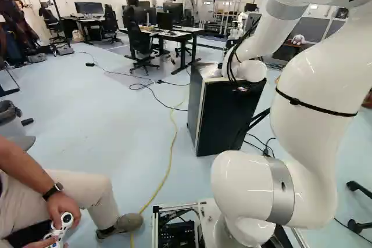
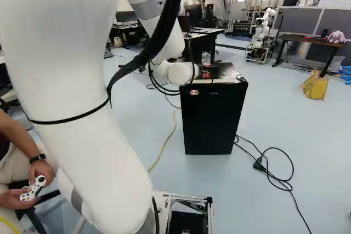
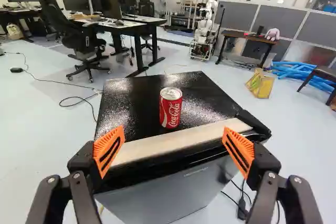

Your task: Grab a drink from the fridge

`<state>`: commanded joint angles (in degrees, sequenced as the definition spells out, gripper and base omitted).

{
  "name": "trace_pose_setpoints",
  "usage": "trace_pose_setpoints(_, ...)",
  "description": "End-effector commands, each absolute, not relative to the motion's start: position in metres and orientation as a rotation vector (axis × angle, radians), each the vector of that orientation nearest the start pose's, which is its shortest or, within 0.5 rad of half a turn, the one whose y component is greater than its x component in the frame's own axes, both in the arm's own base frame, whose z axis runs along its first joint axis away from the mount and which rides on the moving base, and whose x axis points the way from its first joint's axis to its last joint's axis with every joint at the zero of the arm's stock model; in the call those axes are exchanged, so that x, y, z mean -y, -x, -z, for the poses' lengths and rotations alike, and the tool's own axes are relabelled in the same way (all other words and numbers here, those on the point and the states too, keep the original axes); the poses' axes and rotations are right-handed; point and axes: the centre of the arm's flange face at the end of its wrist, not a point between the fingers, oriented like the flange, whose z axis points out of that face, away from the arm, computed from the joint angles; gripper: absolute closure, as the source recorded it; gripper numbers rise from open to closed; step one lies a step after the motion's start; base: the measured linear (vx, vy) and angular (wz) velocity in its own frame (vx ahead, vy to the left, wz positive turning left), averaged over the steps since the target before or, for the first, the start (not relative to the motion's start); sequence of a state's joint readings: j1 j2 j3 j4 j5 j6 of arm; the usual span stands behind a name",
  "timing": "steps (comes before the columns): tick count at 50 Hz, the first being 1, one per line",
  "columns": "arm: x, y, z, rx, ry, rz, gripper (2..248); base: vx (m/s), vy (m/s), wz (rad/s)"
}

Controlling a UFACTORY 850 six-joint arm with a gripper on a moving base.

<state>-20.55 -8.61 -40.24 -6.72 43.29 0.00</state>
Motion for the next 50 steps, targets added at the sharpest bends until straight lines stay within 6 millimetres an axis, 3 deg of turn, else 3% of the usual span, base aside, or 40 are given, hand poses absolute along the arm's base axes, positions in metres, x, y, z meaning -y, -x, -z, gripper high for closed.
trace_pose_setpoints(17, 0.168, -0.471, -0.432, -0.274, 2.598, 2.093, 3, 0.0, 0.0, 0.0)
trace_pose_setpoints(34, 0.169, -0.475, -0.416, -0.275, 2.61, 2.068, 3, 0.0, 0.0, 0.0)
trace_pose_setpoints(50, 0.17, -0.487, -0.412, -0.268, 2.609, 2.064, 3, 0.0, 0.0, 0.0)
